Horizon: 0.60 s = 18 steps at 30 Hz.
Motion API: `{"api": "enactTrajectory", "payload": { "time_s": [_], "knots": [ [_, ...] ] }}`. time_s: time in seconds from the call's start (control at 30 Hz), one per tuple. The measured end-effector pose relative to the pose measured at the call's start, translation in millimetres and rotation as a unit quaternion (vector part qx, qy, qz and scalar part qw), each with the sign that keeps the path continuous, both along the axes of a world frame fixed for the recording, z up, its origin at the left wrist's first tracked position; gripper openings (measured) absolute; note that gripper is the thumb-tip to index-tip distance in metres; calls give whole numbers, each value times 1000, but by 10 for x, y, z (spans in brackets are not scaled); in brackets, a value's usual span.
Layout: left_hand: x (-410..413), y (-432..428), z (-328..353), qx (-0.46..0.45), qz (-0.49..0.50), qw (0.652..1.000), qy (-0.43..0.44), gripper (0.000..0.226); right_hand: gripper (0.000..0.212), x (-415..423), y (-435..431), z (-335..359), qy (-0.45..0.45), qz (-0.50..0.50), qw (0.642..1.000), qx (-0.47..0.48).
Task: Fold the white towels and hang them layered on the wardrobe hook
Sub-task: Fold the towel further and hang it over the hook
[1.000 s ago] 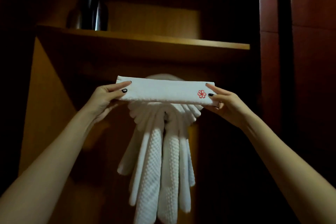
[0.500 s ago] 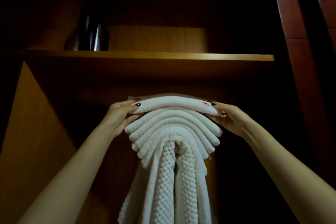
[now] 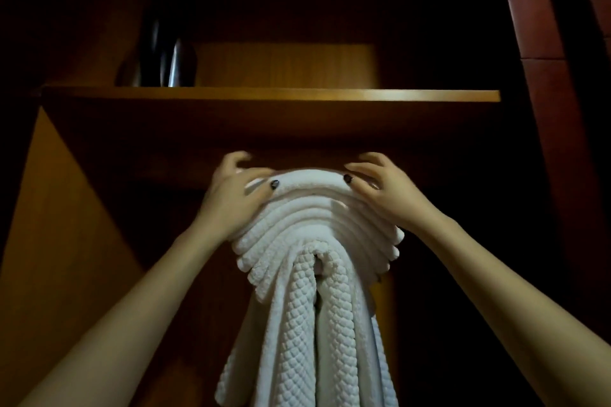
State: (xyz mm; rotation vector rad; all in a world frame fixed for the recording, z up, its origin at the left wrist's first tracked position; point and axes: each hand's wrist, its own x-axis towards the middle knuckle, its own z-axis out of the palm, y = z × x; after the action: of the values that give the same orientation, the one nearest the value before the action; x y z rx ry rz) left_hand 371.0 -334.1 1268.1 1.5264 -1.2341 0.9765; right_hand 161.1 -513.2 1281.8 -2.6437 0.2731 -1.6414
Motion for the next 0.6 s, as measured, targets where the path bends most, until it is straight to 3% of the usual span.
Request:
{"api": "enactTrajectory", "payload": {
  "time_s": [0.07, 0.13, 0.3, 0.4, 0.6],
  "knots": [
    [-83, -93, 93, 93, 2, 991, -93, 42, 45, 124, 99, 76, 83, -6, 995, -61],
    [-141, -183, 153, 170, 58, 975, -127, 45, 48, 246, 130, 107, 130, -33, 987, -93],
    [-159, -251, 75, 156, 57, 970, -176, 36, 39, 284, 73, 51, 122, -48, 980, -149],
    [-143, -261, 22, 128, 27, 979, -154, 32, 37, 299, 34, 30, 114, -41, 980, -157],
    [-45, -326, 183, 164, -72, 984, -25, 31, 43, 458, -29, 173, 122, -16, 990, -64]
  ]
}}
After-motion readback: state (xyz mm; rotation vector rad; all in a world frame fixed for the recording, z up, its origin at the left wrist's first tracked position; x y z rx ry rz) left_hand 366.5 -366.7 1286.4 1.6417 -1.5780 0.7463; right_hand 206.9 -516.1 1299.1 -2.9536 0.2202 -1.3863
